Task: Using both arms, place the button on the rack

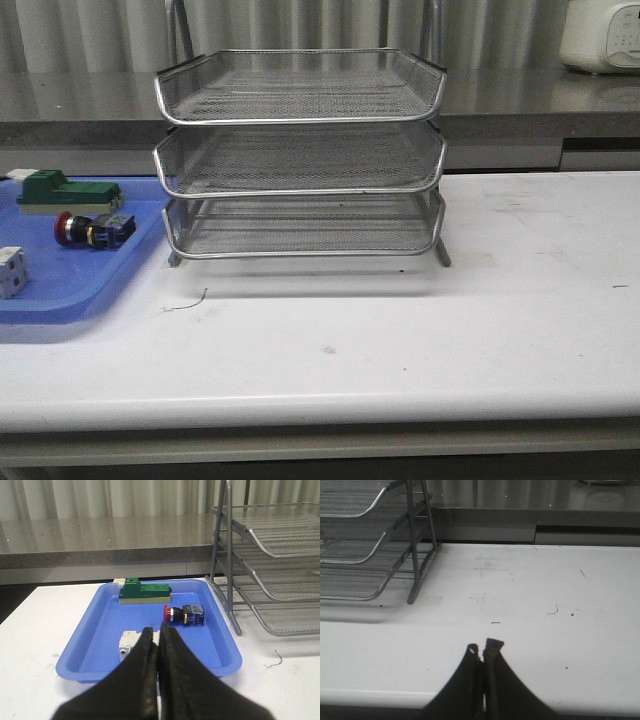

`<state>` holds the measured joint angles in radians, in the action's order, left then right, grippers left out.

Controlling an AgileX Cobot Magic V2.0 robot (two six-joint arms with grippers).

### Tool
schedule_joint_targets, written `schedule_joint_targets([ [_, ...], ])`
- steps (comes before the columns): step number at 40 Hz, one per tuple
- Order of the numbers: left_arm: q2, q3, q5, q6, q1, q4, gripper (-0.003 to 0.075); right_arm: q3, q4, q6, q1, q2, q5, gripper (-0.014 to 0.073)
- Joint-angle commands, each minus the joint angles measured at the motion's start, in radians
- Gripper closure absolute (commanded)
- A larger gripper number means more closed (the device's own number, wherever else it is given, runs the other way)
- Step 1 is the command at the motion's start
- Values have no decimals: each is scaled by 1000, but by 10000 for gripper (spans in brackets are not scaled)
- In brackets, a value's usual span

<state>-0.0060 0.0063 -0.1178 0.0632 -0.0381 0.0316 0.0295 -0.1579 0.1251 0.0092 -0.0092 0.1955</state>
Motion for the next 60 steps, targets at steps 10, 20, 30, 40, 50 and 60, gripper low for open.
schedule_joint_targets([
  [10, -21, 10, 86, -10, -5, 7, 739, -6, 2, 0, 0, -18, -81, 655],
  [20, -21, 10, 86, -10, -5, 7, 739, -6, 2, 0, 0, -18, -81, 655],
  [30, -21, 10, 86, -10, -5, 7, 739, -6, 2, 0, 0, -18, -81, 655],
  [40, -21, 10, 97, -10, -5, -1, 739, -6, 2, 0, 0, -18, -82, 655],
  [50, -21, 5, 277, -10, -5, -1, 739, -13, 2, 0, 0, -18, -165, 655],
  [60, 13, -169, 392, -10, -5, -1, 739, -191, 7, 7, 0, -5, -202, 655],
])
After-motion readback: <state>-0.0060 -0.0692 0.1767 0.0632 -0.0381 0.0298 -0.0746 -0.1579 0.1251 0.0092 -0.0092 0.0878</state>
